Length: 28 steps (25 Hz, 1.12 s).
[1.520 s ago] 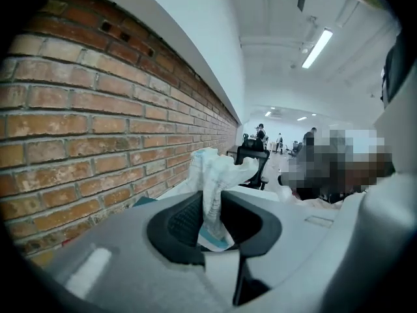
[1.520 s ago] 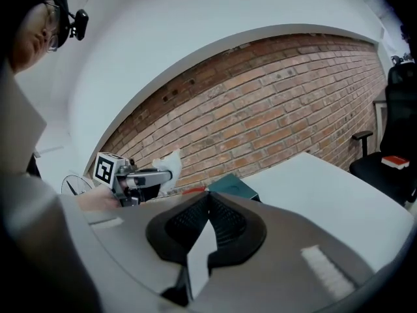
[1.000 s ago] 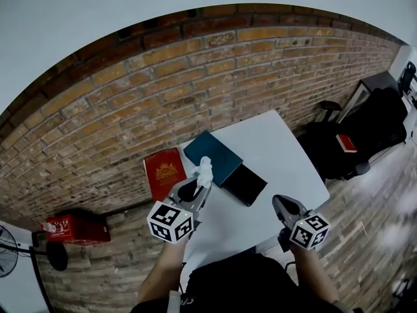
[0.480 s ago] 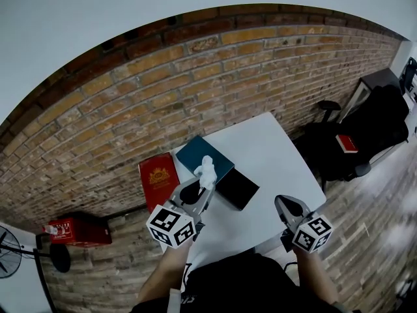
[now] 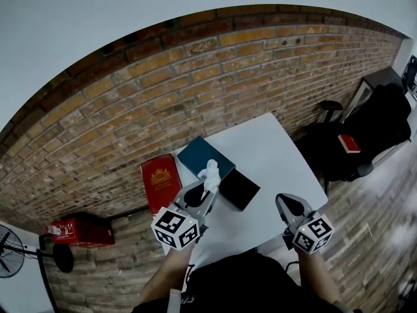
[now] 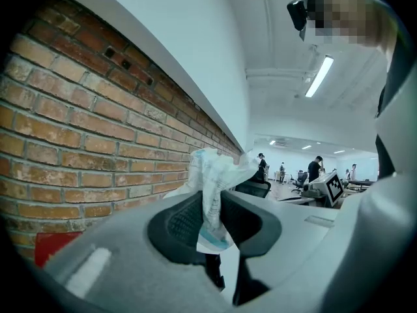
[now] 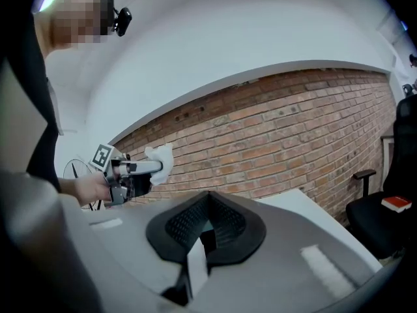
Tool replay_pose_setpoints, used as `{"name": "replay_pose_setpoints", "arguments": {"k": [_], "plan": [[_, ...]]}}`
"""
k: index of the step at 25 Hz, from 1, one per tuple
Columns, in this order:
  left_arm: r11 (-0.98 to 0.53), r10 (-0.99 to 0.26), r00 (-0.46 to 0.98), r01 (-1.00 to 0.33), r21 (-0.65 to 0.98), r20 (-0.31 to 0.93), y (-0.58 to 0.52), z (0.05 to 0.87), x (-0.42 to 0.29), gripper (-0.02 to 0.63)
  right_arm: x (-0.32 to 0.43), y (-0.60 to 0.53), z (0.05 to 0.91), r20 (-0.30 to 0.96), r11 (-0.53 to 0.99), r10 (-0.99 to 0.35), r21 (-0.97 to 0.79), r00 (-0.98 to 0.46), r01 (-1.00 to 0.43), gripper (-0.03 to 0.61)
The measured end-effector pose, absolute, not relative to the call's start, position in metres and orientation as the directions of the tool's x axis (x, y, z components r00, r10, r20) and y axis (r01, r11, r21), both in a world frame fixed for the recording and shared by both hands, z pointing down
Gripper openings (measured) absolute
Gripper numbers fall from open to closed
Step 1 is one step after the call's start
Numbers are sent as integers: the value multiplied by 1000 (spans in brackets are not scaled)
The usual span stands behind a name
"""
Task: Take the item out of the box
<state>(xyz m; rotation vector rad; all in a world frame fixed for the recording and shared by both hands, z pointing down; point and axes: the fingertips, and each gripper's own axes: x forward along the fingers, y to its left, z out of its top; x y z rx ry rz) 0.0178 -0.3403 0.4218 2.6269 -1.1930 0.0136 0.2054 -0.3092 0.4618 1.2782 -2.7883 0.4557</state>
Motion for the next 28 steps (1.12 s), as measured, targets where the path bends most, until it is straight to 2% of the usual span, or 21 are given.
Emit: {"name": "replay_pose_setpoints", "arguments": {"k": [17, 23, 28], "plan": [[-611, -755, 642, -763, 210, 136, -339, 427, 4, 80, 195, -306, 453, 135, 627, -733, -247, -667, -739, -2], [-596, -774, 601, -798, 89, 200, -352, 437, 4, 80, 198, -311, 450, 133, 622, -738, -247, -661, -743, -2], [-607, -768, 612, -790, 89, 190, -351, 431, 10, 80, 197, -309, 447, 130, 623, -741, -235, -659, -746, -2]]}}
